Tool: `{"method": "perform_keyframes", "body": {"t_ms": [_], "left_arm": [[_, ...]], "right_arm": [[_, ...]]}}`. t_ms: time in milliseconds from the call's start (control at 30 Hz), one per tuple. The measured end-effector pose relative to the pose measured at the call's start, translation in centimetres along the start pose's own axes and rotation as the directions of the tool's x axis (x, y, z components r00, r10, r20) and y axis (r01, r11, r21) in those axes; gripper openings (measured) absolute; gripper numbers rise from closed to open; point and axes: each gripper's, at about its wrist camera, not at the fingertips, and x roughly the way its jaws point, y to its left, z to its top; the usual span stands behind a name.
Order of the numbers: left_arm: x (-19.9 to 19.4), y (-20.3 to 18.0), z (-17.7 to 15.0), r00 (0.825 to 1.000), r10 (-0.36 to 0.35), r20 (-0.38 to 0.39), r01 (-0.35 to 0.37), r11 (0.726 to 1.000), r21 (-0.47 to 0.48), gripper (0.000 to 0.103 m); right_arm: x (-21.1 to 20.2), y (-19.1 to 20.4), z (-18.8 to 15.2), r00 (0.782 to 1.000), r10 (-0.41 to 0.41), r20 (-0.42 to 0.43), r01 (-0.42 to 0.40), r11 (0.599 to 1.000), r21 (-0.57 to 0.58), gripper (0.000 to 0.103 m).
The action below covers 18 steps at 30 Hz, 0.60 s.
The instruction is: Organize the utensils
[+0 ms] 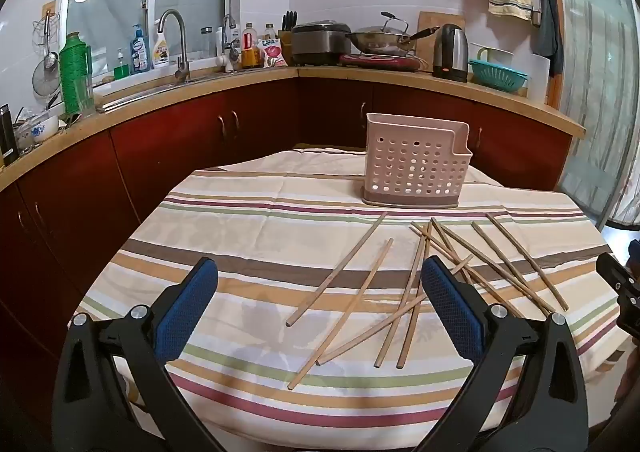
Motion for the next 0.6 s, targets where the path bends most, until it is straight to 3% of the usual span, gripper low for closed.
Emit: {"method": "perform_keyframes", "body": {"t_ms": [600], "left_arm": [[0.01,0.01,0.00,1.000,-0.001,-0.002,0.001,1.000,-0.001,0.099]], "right_arm": [[-0.04,-0.06,0.13,1.000,0.000,-0.001,0.000,1.000,0.001,0.097]]}}
